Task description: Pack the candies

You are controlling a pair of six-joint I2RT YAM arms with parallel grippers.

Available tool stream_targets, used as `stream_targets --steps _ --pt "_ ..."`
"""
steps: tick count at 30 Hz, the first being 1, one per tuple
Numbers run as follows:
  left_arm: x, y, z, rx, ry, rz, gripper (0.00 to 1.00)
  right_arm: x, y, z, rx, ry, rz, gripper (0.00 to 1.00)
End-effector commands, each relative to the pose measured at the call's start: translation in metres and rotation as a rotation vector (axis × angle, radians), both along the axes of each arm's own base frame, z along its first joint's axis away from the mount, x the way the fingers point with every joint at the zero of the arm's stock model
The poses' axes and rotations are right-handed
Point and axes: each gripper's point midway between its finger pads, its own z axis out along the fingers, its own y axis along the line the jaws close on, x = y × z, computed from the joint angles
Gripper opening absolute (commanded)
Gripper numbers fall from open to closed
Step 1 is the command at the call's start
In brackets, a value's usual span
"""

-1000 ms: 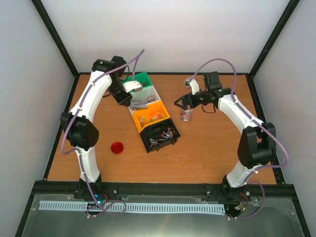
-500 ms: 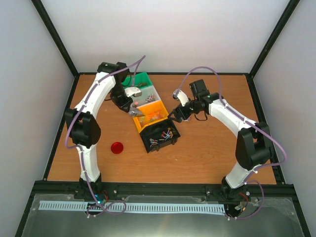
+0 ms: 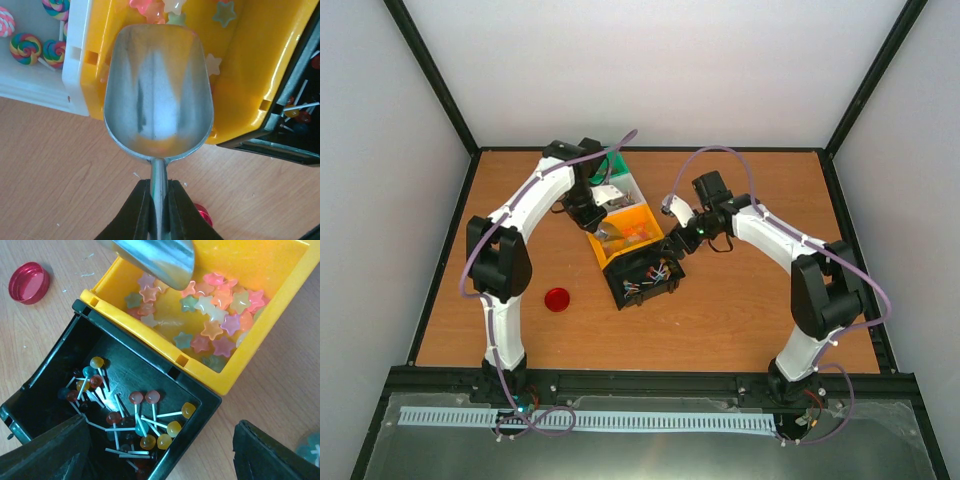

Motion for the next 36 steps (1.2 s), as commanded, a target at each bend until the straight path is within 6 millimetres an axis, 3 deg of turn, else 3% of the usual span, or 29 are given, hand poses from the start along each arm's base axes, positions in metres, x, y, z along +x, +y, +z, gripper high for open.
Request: stream_targets --steps 1,16,26,36 --pt "0.014 -0.002 -0.008 0.016 -0.053 0.008 0.01 -0.003 0.004 -0.010 -0.035 -0.009 0.024 0.77" --pt "0.014 0.000 -0.021 0.019 -0.081 -0.009 0.01 -0.009 0.006 -0.047 -0.147 0.051 -0.019 0.65" --pt "0.026 -0.012 -0.034 -0.024 -0.088 -0.036 0.01 -0.013 0.009 -0.050 -0.140 0.061 0.006 0.54" --pt "0.020 -0.020 -0.054 -0.070 -0.080 -0.111 0.01 -0.011 0.012 -0.050 -0.136 0.032 0.044 0.43"
